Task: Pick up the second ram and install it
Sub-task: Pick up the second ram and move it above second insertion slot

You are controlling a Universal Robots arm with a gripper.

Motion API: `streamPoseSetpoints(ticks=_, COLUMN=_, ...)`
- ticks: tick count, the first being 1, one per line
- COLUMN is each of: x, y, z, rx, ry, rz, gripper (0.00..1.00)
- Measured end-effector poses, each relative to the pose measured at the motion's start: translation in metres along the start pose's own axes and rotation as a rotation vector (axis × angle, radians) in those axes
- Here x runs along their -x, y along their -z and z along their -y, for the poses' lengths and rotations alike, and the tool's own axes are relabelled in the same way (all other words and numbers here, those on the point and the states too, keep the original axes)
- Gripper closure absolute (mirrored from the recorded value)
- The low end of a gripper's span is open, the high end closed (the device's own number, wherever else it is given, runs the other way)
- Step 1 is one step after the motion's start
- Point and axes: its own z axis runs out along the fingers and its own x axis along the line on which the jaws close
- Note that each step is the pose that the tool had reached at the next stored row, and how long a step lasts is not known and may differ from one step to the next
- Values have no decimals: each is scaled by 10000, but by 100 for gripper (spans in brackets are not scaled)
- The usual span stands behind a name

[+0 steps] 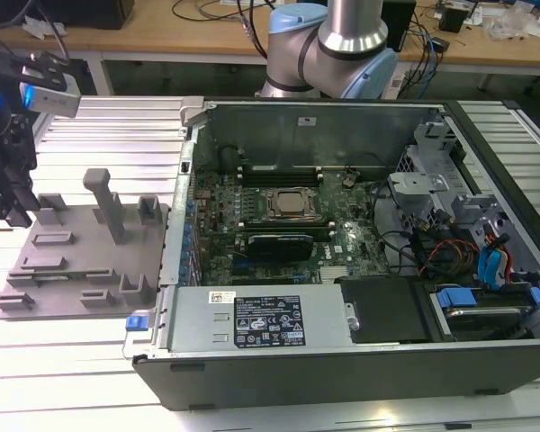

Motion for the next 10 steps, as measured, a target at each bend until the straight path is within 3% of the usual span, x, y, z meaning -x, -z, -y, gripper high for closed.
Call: streamPoseSetpoints(ticks=10, x=-3, y=-104, z=5, rx=0, ry=0, rz=1, gripper=72)
